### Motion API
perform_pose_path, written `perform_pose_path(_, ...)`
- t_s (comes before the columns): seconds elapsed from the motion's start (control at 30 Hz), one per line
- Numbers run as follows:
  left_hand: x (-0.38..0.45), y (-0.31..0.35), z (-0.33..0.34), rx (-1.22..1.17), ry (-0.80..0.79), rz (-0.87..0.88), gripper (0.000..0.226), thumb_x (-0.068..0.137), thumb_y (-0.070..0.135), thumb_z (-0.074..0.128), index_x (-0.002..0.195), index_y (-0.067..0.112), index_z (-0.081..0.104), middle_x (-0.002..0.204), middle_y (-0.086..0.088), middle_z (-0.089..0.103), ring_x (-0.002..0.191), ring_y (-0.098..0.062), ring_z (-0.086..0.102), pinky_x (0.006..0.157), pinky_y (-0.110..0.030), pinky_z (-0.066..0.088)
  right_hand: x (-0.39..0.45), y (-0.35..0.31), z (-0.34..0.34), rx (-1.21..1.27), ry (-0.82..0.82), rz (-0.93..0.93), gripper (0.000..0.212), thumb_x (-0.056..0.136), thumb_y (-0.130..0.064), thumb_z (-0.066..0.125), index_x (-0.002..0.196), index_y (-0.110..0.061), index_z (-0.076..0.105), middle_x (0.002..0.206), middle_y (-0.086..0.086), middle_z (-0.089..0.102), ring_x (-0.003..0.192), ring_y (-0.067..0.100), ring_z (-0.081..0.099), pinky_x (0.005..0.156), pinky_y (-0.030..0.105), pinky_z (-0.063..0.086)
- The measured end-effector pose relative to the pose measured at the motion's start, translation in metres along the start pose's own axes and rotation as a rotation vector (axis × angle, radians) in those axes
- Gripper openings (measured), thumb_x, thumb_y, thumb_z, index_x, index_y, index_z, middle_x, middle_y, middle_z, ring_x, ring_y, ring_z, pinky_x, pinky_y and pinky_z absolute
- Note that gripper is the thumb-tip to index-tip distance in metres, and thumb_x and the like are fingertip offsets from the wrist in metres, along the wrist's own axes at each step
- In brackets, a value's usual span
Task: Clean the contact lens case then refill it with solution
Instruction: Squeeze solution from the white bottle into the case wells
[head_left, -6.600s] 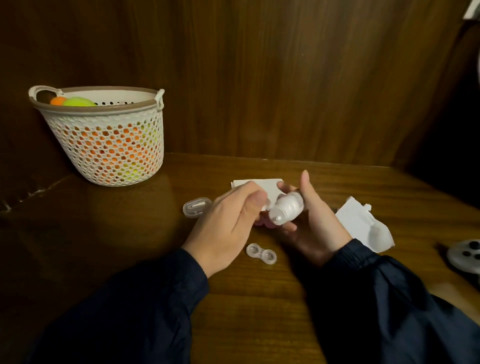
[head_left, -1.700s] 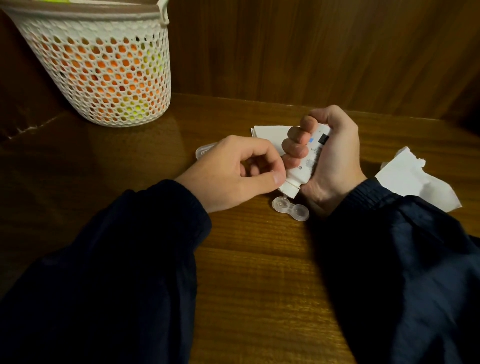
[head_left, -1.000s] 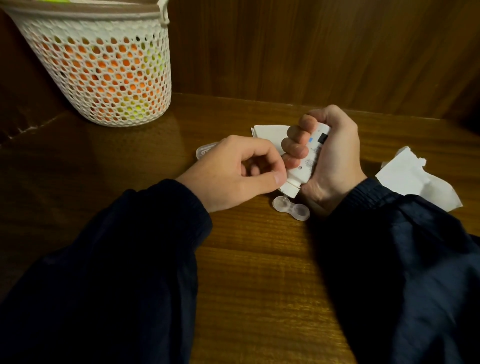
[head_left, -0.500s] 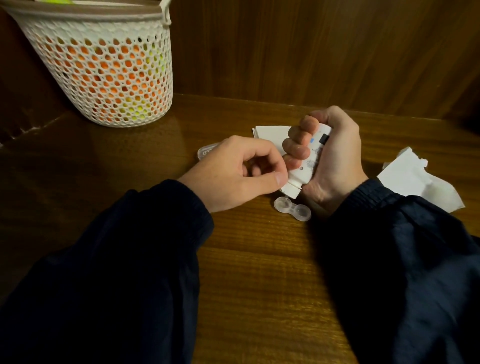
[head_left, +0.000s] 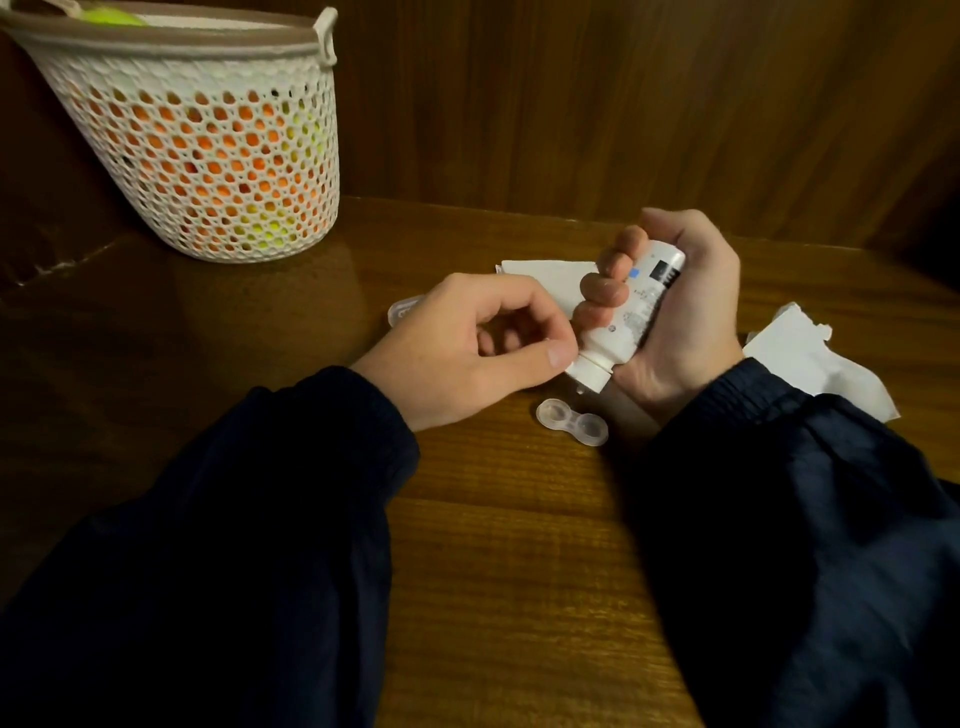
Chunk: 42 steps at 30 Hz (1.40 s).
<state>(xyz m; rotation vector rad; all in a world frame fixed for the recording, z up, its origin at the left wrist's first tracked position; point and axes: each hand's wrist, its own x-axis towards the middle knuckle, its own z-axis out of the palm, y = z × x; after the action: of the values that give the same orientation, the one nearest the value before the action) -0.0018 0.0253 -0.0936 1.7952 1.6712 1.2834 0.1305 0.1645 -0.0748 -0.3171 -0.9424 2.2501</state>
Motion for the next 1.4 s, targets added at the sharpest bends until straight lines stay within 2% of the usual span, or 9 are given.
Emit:
perform_pose_path(0.13,0.000,0.005,0.008,-0.040,-0.006,0.031,0.010,0.095,0.020,0.078,0.104,0.016,0.077,0.102,-0.002,0.077,0.088,-0.024,0.068,0.075,-0.050,0.056,-0.012,-0.019,0.000,-0.043,0.012,-0.044,0.040,0.100,-0.033,0.046,0.063,-0.018,0.051,0.056,-0.005,0.046,0.041,0.009,0.043,0.041,0.018,0.038)
perform_pose_path(0.3,0.000,0.002,0.010,-0.004,-0.036,0.029,0.008,0.093,0.022,0.080,0.101,0.020,0.079,0.095,0.006,0.078,0.085,-0.012,0.069,0.073,-0.033,0.057,-0.020,-0.011,-0.008,-0.011,0.047,-0.032,0.036,0.097,-0.035,0.049,0.066,-0.018,0.050,0.059,-0.004,0.045,0.042,0.009,0.041,0.041,0.018,0.037)
perform_pose_path(0.5,0.001,-0.001,0.008,0.064,-0.070,0.003,0.006,0.093,0.025,0.080,0.099,0.024,0.080,0.094,0.015,0.078,0.089,-0.012,0.071,0.074,-0.035,0.057,-0.014,-0.004,-0.015,-0.029,0.020,-0.013,0.037,0.095,-0.036,0.052,0.063,-0.018,0.050,0.058,-0.003,0.047,0.042,0.011,0.042,0.042,0.020,0.036)
perform_pose_path(0.67,0.002,-0.002,0.008,0.087,-0.103,-0.036,0.006,0.094,0.027,0.079,0.100,0.027,0.080,0.095,0.016,0.077,0.089,-0.011,0.070,0.077,-0.042,0.058,-0.010,0.002,-0.021,-0.060,0.002,-0.031,0.036,0.094,-0.035,0.053,0.063,-0.018,0.051,0.058,-0.002,0.047,0.042,0.012,0.040,0.044,0.022,0.035)
perform_pose_path(0.9,0.002,-0.003,0.009,0.077,-0.077,-0.029,0.006,0.094,0.026,0.078,0.100,0.026,0.080,0.096,0.010,0.078,0.086,-0.013,0.068,0.071,-0.035,0.054,-0.006,0.002,-0.020,-0.085,0.008,-0.054,0.034,0.093,-0.033,0.052,0.063,-0.019,0.048,0.057,-0.003,0.043,0.041,0.012,0.037,0.043,0.021,0.034)
perform_pose_path(1.07,0.002,-0.004,0.008,0.081,-0.081,-0.034,0.006,0.094,0.026,0.078,0.099,0.027,0.080,0.094,0.015,0.077,0.086,-0.011,0.068,0.071,-0.032,0.054,-0.005,0.002,-0.020,-0.096,0.000,-0.046,0.034,0.095,-0.030,0.048,0.063,-0.019,0.047,0.056,-0.003,0.042,0.042,0.013,0.035,0.044,0.021,0.033)
perform_pose_path(1.4,0.003,-0.004,0.009,0.089,-0.089,-0.033,0.006,0.094,0.027,0.078,0.100,0.028,0.080,0.095,0.015,0.078,0.085,-0.014,0.068,0.072,-0.035,0.054,-0.005,0.001,-0.018,-0.150,-0.012,-0.036,0.036,0.096,-0.029,0.047,0.061,-0.019,0.047,0.057,-0.002,0.041,0.043,0.013,0.034,0.044,0.022,0.032)
